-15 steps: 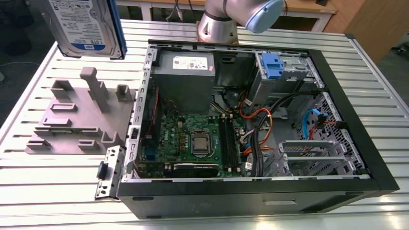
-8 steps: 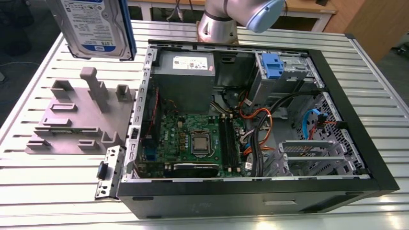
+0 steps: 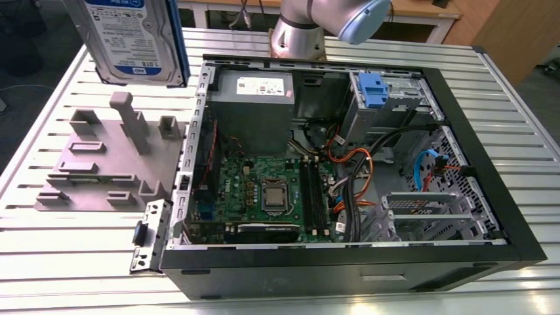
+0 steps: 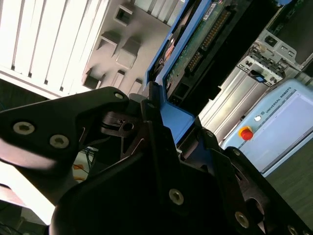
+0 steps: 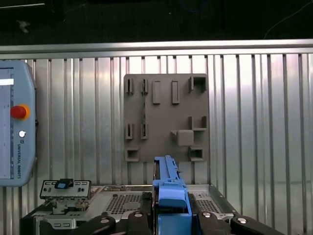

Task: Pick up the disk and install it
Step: 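Pick up the disk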

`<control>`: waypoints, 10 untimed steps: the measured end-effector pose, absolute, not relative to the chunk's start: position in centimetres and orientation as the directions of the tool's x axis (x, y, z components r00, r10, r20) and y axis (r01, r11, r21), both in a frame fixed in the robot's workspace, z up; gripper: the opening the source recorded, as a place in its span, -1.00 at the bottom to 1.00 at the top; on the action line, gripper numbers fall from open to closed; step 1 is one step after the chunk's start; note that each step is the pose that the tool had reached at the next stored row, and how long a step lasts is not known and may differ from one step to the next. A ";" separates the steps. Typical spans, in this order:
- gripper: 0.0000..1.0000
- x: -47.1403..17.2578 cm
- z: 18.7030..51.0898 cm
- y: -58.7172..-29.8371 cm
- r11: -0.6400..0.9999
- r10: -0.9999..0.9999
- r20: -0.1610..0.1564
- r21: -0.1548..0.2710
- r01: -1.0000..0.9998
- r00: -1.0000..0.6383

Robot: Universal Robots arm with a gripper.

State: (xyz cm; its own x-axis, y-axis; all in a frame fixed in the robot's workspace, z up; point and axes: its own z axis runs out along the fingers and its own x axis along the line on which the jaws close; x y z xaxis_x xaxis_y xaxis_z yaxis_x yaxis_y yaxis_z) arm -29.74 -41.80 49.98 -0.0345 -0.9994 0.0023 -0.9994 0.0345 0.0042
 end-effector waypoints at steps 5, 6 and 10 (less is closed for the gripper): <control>-0.27 -28.7 50.0 -41.9 0.035 -0.999 0.002 0.004 -0.999 -0.034; -0.27 -28.5 50.0 -41.9 0.034 -0.999 0.002 0.004 -0.999 -0.034; -0.27 -27.6 49.9 -42.0 0.035 -0.999 0.002 0.004 -0.999 -0.035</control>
